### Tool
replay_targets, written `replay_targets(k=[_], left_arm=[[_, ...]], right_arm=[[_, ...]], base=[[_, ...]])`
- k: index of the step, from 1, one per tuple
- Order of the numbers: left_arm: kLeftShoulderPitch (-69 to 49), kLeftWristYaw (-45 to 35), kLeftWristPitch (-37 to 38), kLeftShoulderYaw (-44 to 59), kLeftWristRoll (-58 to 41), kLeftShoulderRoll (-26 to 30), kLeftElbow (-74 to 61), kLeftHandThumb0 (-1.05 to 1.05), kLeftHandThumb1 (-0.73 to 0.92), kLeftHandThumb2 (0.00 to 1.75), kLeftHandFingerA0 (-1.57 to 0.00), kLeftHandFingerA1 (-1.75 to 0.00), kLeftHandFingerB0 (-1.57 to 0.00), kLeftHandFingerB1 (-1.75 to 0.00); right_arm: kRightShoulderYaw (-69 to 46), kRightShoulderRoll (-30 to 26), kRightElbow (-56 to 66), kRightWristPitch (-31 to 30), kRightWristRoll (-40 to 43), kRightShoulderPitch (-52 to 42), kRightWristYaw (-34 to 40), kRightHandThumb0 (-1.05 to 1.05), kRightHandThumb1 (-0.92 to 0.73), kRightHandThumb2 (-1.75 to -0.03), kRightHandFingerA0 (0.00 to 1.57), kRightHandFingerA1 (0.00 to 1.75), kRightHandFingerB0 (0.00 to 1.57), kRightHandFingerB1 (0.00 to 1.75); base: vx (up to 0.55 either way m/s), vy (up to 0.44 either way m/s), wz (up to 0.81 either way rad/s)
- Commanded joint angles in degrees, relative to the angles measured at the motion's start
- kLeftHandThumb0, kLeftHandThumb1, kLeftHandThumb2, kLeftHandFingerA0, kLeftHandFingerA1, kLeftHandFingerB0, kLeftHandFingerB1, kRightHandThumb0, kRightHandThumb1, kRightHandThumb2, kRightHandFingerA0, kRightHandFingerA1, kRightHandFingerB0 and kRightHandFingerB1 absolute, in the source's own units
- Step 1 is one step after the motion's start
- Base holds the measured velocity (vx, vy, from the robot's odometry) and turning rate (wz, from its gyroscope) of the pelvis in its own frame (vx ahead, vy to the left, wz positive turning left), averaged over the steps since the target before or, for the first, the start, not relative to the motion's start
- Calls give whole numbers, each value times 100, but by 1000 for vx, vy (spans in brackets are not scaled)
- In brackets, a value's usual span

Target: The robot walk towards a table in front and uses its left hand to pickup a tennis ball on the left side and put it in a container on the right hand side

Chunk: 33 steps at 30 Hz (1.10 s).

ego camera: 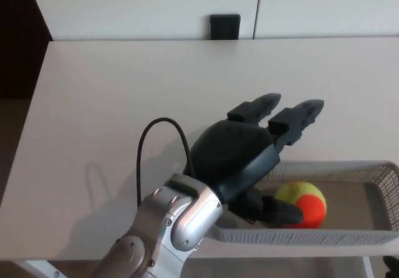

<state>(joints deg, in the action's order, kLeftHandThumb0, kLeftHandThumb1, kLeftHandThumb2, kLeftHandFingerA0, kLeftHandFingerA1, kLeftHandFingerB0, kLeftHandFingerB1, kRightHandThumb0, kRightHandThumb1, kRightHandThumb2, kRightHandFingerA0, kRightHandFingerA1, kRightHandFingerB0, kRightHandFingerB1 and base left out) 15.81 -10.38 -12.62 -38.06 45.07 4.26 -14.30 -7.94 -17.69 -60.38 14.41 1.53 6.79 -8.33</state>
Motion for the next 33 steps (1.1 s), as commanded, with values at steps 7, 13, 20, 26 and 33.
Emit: replay_targets(k=[7,13,20,26,33], left_arm=[[-1069,-356,272,1191,-738,594,-2210,-93,59,61,0,0,0,-5],[-3170,-1025,869,4901,-4327,849,-4433,-85,53,59,0,-3,0,-15],[-4957,-1626,2372,7758,-7368,886,-3407,-69,41,83,-1,-15,-1,-20],[-5537,-1995,3005,9482,-7318,709,-245,-78,49,80,-11,-18,-11,-12],[-4931,-773,3322,9240,-5770,1009,2394,-59,57,59,-12,-29,-15,-27]], right_arm=[[20,0,23,65,-39,-36,35,-54,-41,-55,94,59,68,43],[19,-28,-84,4,-44,-26,10,-54,-42,-55,93,61,67,42],[58,-73,-222,135,-98,-117,-16,-53,-44,-56,93,61,67,43],[34,-35,-350,102,-86,-305,77,-53,-44,-55,95,62,67,44],[32,-79,-280,86,-90,-401,86,-54,-45,-55,89,60,65,42]], base=[[0,0,0],[0,0,0],[0,0,0],[0,0,0],[0,0,0]])
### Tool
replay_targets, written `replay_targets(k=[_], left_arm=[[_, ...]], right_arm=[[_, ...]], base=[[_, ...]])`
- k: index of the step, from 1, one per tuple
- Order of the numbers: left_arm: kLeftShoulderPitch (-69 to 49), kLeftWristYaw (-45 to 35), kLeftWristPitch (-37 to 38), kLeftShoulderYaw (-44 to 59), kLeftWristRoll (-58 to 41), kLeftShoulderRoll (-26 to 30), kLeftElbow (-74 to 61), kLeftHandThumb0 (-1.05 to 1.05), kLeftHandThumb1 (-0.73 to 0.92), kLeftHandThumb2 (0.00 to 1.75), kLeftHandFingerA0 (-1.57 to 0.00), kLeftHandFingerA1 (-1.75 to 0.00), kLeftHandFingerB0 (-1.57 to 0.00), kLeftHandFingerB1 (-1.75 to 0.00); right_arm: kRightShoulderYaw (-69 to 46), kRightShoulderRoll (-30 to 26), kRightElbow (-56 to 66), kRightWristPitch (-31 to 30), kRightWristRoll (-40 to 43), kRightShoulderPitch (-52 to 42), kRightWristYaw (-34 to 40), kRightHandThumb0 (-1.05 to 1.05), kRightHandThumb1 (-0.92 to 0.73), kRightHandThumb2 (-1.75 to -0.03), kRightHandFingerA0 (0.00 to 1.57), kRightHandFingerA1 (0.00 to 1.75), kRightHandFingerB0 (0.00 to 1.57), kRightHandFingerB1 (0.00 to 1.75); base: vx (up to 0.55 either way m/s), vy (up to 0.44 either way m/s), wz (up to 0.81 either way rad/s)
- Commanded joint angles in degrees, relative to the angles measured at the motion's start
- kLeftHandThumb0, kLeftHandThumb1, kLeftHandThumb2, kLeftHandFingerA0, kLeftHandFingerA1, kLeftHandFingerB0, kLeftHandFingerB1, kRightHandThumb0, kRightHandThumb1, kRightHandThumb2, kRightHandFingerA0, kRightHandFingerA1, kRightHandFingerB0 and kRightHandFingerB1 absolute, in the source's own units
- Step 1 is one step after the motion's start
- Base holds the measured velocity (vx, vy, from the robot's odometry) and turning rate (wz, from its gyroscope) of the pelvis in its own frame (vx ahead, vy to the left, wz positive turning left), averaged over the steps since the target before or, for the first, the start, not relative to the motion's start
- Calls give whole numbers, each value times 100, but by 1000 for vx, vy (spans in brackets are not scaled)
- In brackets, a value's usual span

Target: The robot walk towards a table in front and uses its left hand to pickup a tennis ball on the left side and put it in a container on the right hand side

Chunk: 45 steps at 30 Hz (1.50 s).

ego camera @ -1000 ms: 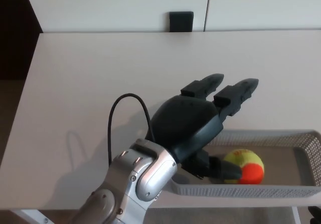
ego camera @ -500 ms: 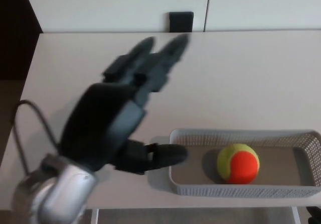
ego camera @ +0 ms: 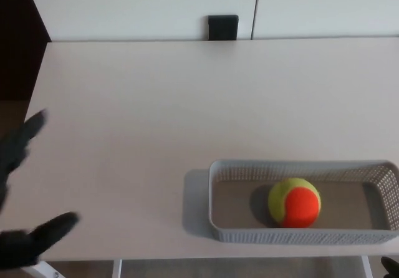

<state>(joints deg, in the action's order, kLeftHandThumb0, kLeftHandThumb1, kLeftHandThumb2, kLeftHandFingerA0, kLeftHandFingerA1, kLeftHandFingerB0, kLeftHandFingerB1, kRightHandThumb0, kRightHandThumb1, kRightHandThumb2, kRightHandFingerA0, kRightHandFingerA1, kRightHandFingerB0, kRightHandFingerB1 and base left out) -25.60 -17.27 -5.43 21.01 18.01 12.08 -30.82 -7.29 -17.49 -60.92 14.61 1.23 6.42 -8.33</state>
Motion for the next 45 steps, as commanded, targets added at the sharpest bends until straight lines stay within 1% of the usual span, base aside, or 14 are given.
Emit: replay_targets(k=[1,6,15,16,17,28,29,30,33,34,36,37,42,45], left_arm=[[-745,-60,2670,3339,-3012,255,4199,-59,57,59,-12,-29,-15,-27],[-381,219,2625,3295,-2760,426,5463,-75,56,89,-3,-39,-3,-31],[243,954,1993,3150,-2280,904,8756,-73,61,98,-4,-40,-3,-30],[275,947,1854,3230,-2394,826,9015,-35,52,107,0,-49,0,-49],[271,984,1797,3200,-2369,798,9169,-73,64,98,-4,-42,-1,-30],[362,155,1687,2174,-1634,1050,9723,-78,63,96,0,-12,-1,-18],[446,-105,1945,1696,-1278,1028,9534,-68,68,62,-6,-22,-9,-23],[540,-322,2058,1378,-1079,1000,9401,-68,47,82,-6,-30,-7,-29],[651,-687,2254,912,-881,1056,9347,-68,48,86,0,-23,-4,-26],[712,-763,2192,651,-806,1024,9197,-65,58,58,-5,-31,-10,-27],[777,-799,2270,245,-744,970,9042,-62,55,59,-10,-31,-14,-26],[807,-864,2281,147,-744,974,8981,-71,43,78,0,-41,-12,-32],[1238,-1188,1717,-269,-1363,837,8446,-57,53,57,-5,-30,-5,-24],[1403,-1395,1045,-38,-2012,523,8165,-59,40,77,-1,-25,-4,-20]], right_arm=[[-33,-96,-214,67,-60,-361,89,-54,-45,-55,89,60,65,42],[-34,-106,-204,69,-59,-384,70,-53,-45,-55,87,59,66,41],[-22,-122,-332,187,-79,-718,-5,-51,-45,-55,88,60,65,41],[33,-179,-371,85,-135,-775,-49,-55,-45,-56,85,60,63,41],[86,-221,-408,28,-188,-820,-89,-56,-46,-55,86,62,60,42],[153,-334,-757,-258,-193,-835,-501,-60,-32,-75,72,70,50,55],[-6,-428,-924,-298,-27,-852,-766,-55,-43,-55,78,58,55,39],[-207,-493,-995,-242,184,-910,-999,-60,-33,-75,76,67,49,52],[-475,-530,-996,-126,414,-1026,-1086,-59,-46,-55,81,56,55,42],[-669,-527,-804,-151,588,-1202,-1054,-59,-46,-55,76,61,50,46],[-985,-550,-732,-41,799,-1395,-1096,-63,-37,-77,68,66,42,52],[-1044,-548,-774,6,809,-1395,-1030,-67,-37,-76,69,66,45,51],[-1840,-465,-884,169,1183,-1454,-933,-60,-42,-53,62,66,42,46],[-2374,-355,-894,362,1471,-1455,-752,-62,-43,-53,43,62,26,41]], base=[[0,0,0],[0,0,0],[0,0,0],[0,0,0],[0,0,0],[0,0,0],[0,0,0],[0,0,0],[0,0,0],[0,0,0],[0,0,0],[0,0,0],[0,0,0],[0,0,0]])
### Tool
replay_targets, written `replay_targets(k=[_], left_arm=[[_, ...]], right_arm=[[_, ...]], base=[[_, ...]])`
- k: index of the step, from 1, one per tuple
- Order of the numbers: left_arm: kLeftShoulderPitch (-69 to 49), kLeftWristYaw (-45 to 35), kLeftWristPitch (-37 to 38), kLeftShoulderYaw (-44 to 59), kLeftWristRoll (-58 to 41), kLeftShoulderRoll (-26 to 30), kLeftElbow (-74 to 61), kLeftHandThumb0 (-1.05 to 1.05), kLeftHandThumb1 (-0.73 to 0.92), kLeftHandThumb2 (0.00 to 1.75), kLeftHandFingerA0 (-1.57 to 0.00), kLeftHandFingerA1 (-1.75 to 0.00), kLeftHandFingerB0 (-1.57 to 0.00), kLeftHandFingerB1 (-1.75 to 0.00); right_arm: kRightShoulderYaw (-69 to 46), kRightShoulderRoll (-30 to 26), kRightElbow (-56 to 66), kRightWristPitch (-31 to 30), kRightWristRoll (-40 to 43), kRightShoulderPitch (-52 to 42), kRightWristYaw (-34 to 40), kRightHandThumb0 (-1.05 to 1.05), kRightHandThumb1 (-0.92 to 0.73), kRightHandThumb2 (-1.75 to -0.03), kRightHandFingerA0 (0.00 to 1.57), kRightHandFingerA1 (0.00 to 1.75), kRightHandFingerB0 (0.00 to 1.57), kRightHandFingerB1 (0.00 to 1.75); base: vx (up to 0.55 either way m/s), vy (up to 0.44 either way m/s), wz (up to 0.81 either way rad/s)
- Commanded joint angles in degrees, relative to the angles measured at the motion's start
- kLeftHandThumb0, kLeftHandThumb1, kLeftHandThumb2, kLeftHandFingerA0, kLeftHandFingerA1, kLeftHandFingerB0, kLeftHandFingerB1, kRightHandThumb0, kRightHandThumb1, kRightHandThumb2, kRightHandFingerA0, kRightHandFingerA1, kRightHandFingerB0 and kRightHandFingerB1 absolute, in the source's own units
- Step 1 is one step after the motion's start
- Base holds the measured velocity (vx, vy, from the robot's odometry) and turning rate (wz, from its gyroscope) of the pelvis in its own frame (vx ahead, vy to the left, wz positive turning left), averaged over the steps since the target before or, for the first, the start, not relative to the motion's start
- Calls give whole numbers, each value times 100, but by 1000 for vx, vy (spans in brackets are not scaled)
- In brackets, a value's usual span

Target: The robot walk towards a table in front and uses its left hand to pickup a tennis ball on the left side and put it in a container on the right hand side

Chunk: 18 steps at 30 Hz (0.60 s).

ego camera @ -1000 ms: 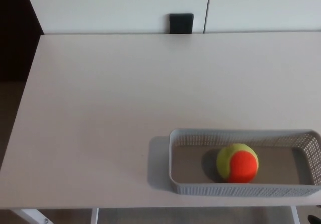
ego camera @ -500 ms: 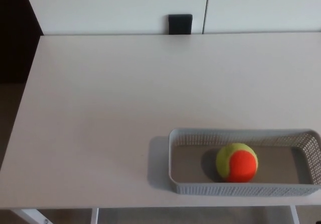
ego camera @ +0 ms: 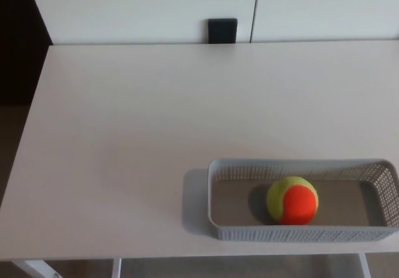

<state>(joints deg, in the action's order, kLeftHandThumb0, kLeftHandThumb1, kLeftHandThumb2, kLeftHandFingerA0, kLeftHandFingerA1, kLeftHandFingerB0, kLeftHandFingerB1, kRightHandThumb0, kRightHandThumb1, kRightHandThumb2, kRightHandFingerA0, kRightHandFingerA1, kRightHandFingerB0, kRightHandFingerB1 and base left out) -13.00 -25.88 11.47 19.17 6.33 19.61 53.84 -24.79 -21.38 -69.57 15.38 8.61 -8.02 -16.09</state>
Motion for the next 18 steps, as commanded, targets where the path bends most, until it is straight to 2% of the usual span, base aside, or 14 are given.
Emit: replay_targets(k=[1,2,5,6,9,10,11,13,15,16,18], left_arm=[[125,-506,-757,177,-942,-342,-388,-58,41,80,-1,-27,-1,-21],[83,-447,-749,134,-910,-439,-399,-53,56,70,-4,-23,-5,-11],[14,-361,-809,50,-881,-567,-436,-49,59,60,0,-27,0,-18],[24,-274,-779,28,-861,-597,-394,-58,41,78,-1,-29,0,-19],[17,-227,-797,-7,-883,-606,-412,-58,41,78,-1,-29,0,-19],[89,-164,-877,79,-984,-585,-408,-59,40,78,-1,-27,0,-18],[93,-130,-909,115,-1028,-588,-436,-55,38,78,-1,-35,0,-22],[87,-86,-991,156,-1107,-591,-496,-56,38,78,-1,-37,0,-20],[110,-122,-1062,183,-1179,-565,-498,-54,38,78,-1,-33,0,-22],[118,-136,-1055,185,-1202,-555,-488,-55,38,78,0,-34,0,-22],[115,-129,-1047,167,-1223,-551,-490,-55,38,78,0,-34,0,-22]], right_arm=[[-828,63,0,292,870,-17,34,-63,-45,-54,33,66,20,42],[-982,72,60,262,967,-40,40,-62,-37,-76,30,64,14,47],[-1146,62,82,268,941,-68,89,-64,-38,-77,27,63,9,46],[-1183,57,17,299,923,-65,75,-68,-39,-77,30,63,11,47],[-1222,55,-19,319,914,-57,56,-68,-39,-77,30,63,11,47],[-1322,92,-33,307,1008,-6,164,-76,-42,-75,40,67,18,47],[-1366,108,-7,316,1057,-3,158,-68,-43,-54,39,71,23,43],[-1442,132,35,340,1130,5,144,-67,-43,-54,39,71,22,43],[-1514,165,82,396,1192,11,127,-73,-42,-54,36,71,20,45],[-1530,177,115,420,1199,5,144,-75,-38,-75,42,72,16,48],[-1527,183,141,427,1188,0,195,-75,-38,-75,42,72,16,48]], base=[[0,0,0],[0,0,0],[0,0,0],[0,0,0],[0,0,0],[0,0,0],[0,0,0],[0,0,0],[0,0,0],[0,0,0],[0,0,0]])
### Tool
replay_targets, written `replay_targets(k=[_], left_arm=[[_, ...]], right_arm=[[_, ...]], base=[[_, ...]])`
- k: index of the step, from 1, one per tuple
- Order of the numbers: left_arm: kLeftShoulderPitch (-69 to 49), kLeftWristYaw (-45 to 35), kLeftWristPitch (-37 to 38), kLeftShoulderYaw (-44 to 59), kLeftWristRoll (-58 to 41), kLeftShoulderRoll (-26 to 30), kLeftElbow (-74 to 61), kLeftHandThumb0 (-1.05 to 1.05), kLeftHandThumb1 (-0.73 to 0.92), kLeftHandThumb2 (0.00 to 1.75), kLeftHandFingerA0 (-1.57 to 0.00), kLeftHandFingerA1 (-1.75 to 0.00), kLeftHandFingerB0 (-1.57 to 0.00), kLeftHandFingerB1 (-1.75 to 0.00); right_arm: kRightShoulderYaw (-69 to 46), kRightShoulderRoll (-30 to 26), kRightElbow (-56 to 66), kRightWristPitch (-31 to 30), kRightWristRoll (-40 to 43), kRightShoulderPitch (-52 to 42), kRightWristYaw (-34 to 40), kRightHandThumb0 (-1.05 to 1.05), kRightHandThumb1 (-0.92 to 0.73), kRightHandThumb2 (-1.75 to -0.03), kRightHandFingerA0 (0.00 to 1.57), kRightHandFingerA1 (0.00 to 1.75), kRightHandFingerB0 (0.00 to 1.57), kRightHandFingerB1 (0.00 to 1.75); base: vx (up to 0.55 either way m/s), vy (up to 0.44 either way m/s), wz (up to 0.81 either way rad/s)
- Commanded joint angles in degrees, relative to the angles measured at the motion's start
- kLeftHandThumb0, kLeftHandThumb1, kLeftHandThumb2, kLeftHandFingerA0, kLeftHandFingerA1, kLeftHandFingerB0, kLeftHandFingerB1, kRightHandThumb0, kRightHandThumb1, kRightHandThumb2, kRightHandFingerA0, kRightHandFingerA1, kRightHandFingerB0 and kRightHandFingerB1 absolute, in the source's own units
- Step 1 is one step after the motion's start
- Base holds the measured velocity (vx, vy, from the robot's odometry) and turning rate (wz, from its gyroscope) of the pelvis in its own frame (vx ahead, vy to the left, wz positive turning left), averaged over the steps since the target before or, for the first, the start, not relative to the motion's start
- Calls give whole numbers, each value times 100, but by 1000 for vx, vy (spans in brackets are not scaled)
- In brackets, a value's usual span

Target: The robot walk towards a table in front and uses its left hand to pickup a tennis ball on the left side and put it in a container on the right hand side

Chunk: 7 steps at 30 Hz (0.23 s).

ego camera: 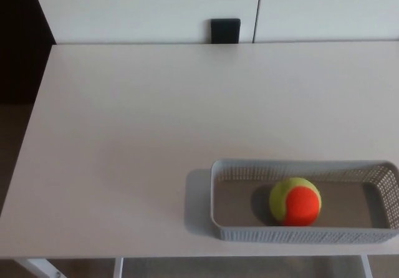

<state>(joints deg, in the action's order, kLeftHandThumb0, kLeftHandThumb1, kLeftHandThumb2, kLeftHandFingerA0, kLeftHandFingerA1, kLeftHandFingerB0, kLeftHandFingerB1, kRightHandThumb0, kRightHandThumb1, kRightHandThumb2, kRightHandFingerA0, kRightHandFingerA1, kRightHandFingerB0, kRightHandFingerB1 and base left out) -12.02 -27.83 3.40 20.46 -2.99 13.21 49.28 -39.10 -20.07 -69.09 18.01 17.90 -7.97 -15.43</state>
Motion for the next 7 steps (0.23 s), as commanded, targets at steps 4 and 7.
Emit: replay_targets(k=[4,7], left_arm=[[58,56,-271,29,-339,146,-48,-55,38,77,-1,-32,0,-20],[76,71,-314,10,-374,157,-52,-55,38,77,-1,-32,0,-20]], right_arm=[[-71,94,139,175,290,-6,52,-70,-35,-74,37,70,17,50],[-54,72,93,166,280,11,74,-70,-35,-74,37,70,17,50]], base=[[0,0,0],[0,0,0]])
